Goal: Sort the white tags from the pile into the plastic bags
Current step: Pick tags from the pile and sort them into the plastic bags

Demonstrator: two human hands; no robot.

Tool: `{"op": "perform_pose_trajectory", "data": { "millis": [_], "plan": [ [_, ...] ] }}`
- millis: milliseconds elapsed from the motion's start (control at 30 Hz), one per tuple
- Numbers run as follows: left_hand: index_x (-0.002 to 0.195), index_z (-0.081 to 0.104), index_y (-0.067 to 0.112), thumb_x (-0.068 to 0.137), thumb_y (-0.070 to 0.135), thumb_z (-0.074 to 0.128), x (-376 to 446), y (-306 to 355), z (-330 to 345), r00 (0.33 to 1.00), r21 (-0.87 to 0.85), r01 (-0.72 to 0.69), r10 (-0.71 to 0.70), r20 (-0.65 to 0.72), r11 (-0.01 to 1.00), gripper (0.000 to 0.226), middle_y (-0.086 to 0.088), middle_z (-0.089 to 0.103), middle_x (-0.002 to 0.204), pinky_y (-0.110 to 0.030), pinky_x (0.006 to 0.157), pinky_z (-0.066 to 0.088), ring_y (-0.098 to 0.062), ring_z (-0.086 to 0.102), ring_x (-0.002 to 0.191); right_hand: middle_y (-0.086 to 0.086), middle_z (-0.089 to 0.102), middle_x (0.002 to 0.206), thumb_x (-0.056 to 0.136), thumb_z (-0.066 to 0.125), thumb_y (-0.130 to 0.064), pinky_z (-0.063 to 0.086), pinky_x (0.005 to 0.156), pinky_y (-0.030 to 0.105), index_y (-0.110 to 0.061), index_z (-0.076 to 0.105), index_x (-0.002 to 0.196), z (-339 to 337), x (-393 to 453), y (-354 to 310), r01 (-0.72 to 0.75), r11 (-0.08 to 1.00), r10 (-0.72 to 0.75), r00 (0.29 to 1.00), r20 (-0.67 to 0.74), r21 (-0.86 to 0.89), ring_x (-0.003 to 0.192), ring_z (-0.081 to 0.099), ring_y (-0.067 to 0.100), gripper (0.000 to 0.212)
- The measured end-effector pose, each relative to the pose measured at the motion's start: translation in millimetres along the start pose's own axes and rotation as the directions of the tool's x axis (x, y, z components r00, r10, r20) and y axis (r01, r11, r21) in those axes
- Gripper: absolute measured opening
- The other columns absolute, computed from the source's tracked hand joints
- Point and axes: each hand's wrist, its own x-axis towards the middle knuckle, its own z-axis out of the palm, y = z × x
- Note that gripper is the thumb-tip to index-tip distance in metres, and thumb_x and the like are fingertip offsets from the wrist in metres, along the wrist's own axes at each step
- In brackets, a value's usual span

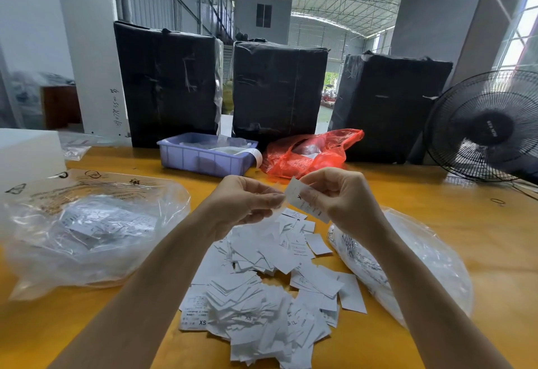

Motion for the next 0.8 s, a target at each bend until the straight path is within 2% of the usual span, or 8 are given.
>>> {"op": "perform_pose_trajectory", "data": {
  "millis": [133, 233, 333, 433, 800],
  "plan": [
    [0.075, 0.074, 0.015, 0.05, 0.03, 0.078, 0.8, -1.6, -0.9, 1.0, 0.017, 0.004, -0.003, -0.008, 1.0, 0.029, 0.001, 0.073, 0.067, -0.013, 0.048, 0.048, -0.003, 0.064, 0.051, 0.007, 0.069, 0.099, 0.082, 0.07, -0.004, 0.056, 0.071, 0.019, -0.008, 0.069, 0.095, -1.5, 0.6, -0.3, -0.021, 0.999, 0.025, 0.996, -0.091, 0.046, 0.09, 0.066, 0.016, 0.014],
    [0.077, 0.073, 0.015, 0.051, 0.031, 0.078, 1.5, -3.9, -1.7, 1.0, 0.043, 0.006, -0.006, -0.007, 0.999, 0.03, 0.002, 0.073, 0.067, -0.013, 0.049, 0.049, -0.002, 0.064, 0.052, 0.005, 0.069, 0.096, 0.081, 0.07, -0.004, 0.055, 0.069, 0.015, -0.014, 0.068, 0.09, -4.5, 1.1, -2.1, -0.039, 0.993, 0.048, 0.996, -0.076, 0.116, 0.089, 0.066, 0.013, 0.014],
    [0.077, 0.073, 0.016, 0.051, 0.031, 0.078, 3.3, -4.0, -0.4, 1.0, 0.048, 0.012, -0.012, -0.002, 0.999, 0.031, 0.003, 0.073, 0.067, -0.012, 0.048, 0.048, -0.002, 0.064, 0.052, 0.007, 0.069, 0.097, 0.081, 0.07, -0.003, 0.056, 0.069, 0.019, -0.007, 0.069, 0.095, -1.8, 0.3, -1.3, -0.034, 0.999, 0.034, 0.999, -0.008, 0.032, 0.088, 0.066, 0.014, 0.014],
    [0.075, 0.073, 0.018, 0.049, 0.031, 0.079, 4.2, -3.7, -0.2, 1.0, 0.044, 0.015, -0.015, -0.001, 0.999, 0.03, 0.003, 0.073, 0.067, -0.013, 0.048, 0.049, -0.002, 0.065, 0.052, 0.008, 0.069, 0.098, 0.081, 0.07, -0.004, 0.056, 0.071, 0.021, -0.004, 0.069, 0.098, 0.8, -0.3, 0.2, -0.01, 0.999, 0.009, 1.0, -0.003, -0.033, 0.089, 0.066, 0.015, 0.017],
    [0.083, 0.073, 0.014, 0.054, 0.032, 0.078, 2.7, -4.1, -2.0, 0.999, 0.057, 0.022, -0.025, 0.049, 0.998, 0.035, 0.002, 0.074, 0.072, -0.013, 0.049, 0.049, -0.003, 0.067, 0.057, 0.011, 0.069, 0.099, 0.082, 0.07, -0.004, 0.058, 0.074, 0.028, -0.002, 0.069, 0.098, 0.8, 1.0, 2.1, -0.002, 0.999, 0.001, 1.0, -0.029, -0.04, 0.09, 0.066, 0.019, 0.017]
  ]
}}
